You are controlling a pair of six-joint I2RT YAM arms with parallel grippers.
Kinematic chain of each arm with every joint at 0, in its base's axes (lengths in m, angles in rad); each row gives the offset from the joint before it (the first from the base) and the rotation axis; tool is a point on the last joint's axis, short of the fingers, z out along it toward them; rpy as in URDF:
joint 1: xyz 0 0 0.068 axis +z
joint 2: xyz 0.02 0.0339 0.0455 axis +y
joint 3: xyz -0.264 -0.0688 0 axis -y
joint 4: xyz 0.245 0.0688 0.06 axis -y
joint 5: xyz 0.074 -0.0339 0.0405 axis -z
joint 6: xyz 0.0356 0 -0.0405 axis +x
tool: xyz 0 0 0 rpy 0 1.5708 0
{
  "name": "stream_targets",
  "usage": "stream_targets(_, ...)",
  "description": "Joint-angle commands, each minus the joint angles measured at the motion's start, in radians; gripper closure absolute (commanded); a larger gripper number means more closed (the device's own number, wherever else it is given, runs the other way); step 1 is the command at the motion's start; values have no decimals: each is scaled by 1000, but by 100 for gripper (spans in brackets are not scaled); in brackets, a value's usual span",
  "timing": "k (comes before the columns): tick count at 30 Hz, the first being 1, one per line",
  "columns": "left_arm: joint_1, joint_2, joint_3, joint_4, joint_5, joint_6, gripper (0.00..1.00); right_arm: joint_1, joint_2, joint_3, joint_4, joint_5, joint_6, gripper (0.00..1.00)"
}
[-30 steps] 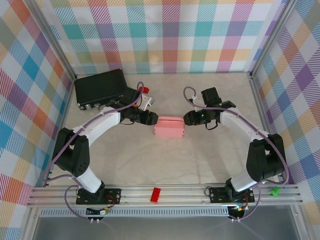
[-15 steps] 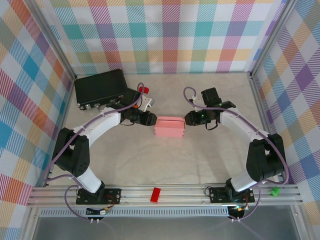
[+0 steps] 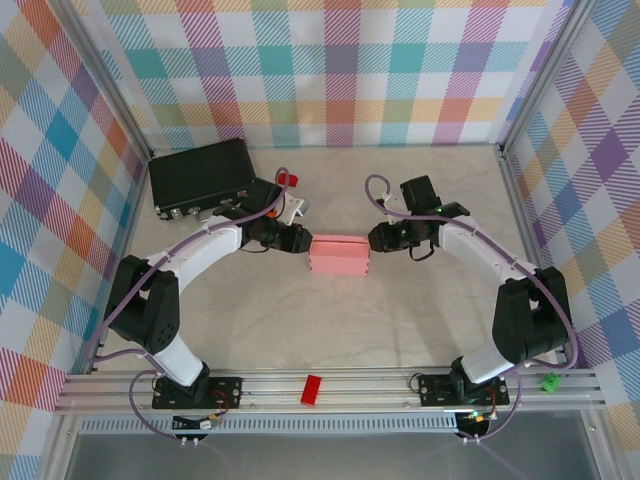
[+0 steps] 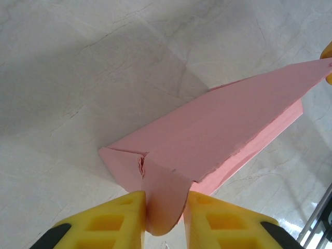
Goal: Fold the paper box
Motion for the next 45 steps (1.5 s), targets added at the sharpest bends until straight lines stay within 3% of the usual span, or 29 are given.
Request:
stream_targets(1, -10, 3, -11, 4, 21, -9, 75, 10, 14, -8, 9, -10, 12, 76)
stream_targets(18, -16, 15, -22, 17, 51, -20, 90, 21, 21, -8, 14, -13, 25, 79)
stream_targets(33, -22, 27, -23, 4, 46, -14, 92, 26, 30, -4, 13, -20, 27, 81)
stream_targets(37, -24, 27, -22, 2, 48, -11, 87, 27, 34, -3, 12, -20, 26, 82)
stream_targets(45, -23, 34, -23, -3, 51, -6, 86, 29, 41, 2, 12, -25, 28, 83)
